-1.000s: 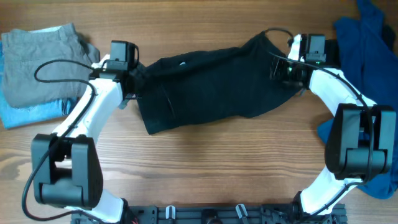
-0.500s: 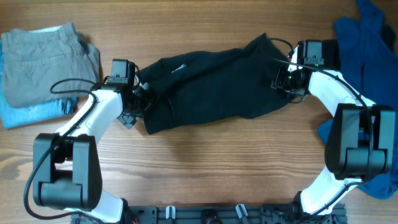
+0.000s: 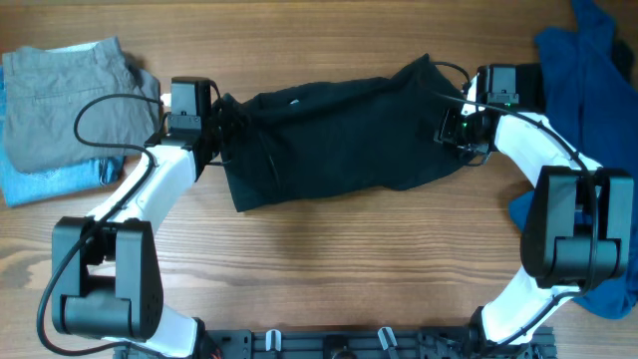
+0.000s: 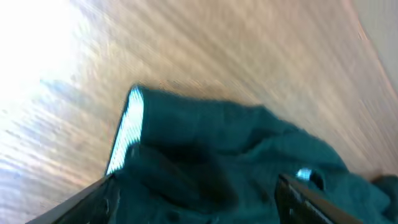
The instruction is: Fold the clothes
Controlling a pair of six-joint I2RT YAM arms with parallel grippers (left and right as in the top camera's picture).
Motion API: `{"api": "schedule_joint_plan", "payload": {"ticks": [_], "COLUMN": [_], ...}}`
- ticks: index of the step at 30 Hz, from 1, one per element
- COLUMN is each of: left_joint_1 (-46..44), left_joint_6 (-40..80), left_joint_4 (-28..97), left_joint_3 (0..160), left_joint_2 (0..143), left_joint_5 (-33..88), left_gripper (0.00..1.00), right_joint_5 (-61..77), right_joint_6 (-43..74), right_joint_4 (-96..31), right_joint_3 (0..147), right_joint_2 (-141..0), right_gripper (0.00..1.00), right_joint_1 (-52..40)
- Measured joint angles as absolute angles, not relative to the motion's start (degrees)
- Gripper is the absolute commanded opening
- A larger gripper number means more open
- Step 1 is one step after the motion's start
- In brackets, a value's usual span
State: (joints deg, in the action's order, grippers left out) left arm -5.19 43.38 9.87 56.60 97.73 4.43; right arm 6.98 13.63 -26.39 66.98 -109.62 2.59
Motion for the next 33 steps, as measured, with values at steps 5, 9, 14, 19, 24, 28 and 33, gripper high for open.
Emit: {"api": "schedule_joint_plan", "payload": {"ticks": [5,9,14,19,24,28,33], "left_joint_1": [-5.17,-5.17,-4.56,-8.93,-18.87,-22.94,-22.81], "left_joint_6": [43.79,43.88,40.23,36.58,29.82,27.57,27.03], "left_joint_4": [5.72,6.09,6.26,11.88,14.22,8.1,-2.7], "left_joint_3": [56.6,56.6,56.64,58.37,58.41,58.39,58.43], "left_joint_2": [97.73,97.73,94.61,89.17,93.89,101.58,109.8], "left_joint_5": [0.99,0.43,3.99,7.99,7.81,8.88,8.16], "left_gripper": [0.75,0.52,0.59,0.57,0.67,0.65,0.73], "right_joint_5": [6.96,6.96,6.96,6.96,6.96,6.98,6.96], "right_joint_6": [13.63,13.63,13.63,13.63,13.63,13.63,13.63], "right_joint_4": [-27.05,-27.18,-27.22,-27.22,-27.33,-27.55,-28.08], "right_joint_3": [66.98,66.98,66.98,66.98,66.98,66.98,66.98], "right_joint_2": [-109.62,-109.62,-109.62,-109.62,-109.62,-109.62,-109.62], "right_gripper": [0.62,0.63,0.63,0.63,0.63,0.63,0.63], "right_joint_1": [2.61,2.61,2.59,2.59,2.61,2.61,2.61]}}
